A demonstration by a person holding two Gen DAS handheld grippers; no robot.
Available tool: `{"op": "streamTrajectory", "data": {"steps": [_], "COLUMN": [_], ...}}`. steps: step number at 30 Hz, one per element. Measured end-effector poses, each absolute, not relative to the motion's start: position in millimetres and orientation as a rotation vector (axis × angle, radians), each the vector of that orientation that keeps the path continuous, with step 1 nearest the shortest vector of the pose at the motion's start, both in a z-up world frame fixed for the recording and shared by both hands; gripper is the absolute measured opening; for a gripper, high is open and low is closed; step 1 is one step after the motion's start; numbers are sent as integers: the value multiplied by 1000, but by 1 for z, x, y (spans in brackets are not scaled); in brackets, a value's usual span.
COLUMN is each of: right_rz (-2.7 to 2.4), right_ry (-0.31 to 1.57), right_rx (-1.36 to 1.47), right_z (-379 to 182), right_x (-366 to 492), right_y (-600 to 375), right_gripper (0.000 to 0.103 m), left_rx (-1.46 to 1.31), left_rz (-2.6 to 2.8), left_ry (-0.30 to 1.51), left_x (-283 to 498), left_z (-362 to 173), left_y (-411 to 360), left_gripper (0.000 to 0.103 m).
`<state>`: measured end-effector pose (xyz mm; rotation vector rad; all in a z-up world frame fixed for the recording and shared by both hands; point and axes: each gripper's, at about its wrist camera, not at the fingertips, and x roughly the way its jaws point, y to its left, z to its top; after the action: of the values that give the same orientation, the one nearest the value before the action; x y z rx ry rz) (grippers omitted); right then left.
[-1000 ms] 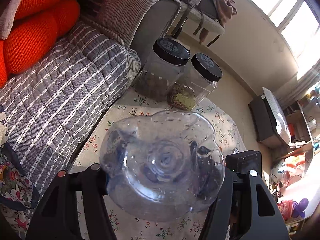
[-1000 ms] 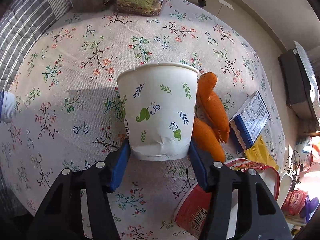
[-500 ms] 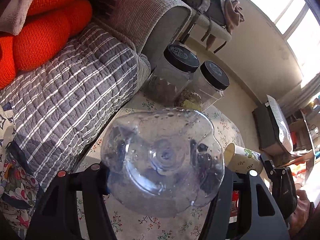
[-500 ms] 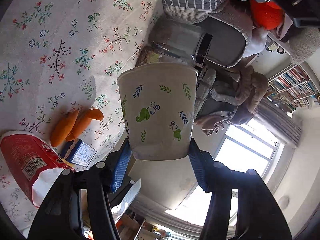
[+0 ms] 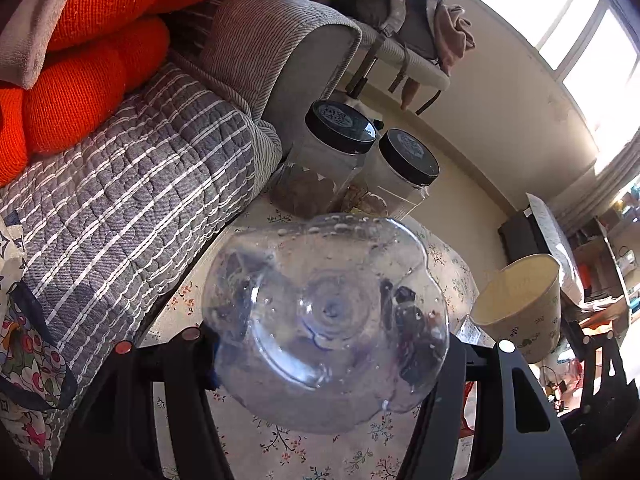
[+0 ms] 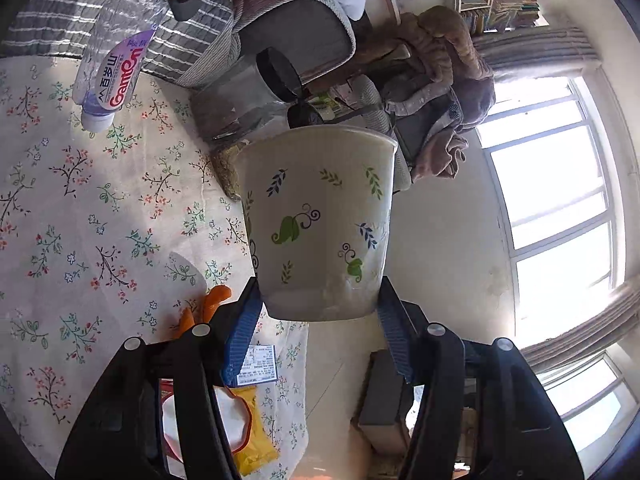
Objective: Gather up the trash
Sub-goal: 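Carry the paper cup over the white bin and open the right gripper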
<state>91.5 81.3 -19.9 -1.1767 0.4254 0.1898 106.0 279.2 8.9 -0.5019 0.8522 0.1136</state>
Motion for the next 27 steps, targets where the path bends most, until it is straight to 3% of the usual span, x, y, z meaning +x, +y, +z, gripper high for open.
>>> {"op": "streamTrajectory", "data": {"steps": [10,27], "right_rz": [82,-312], "right_ry": [529,501], "right_rx": [-595,-128], "right_z": [23,40], "right_x": [104,104], "right_y": [-23,-224], "right_gripper": [55,55], "left_rx": [-447,-366], "left_rz": [23,-128], "left_ry": [738,595], "left_x": [99,98], "left_z": [23,42], "left_y": [209,72], "left_gripper": [61,61]}}
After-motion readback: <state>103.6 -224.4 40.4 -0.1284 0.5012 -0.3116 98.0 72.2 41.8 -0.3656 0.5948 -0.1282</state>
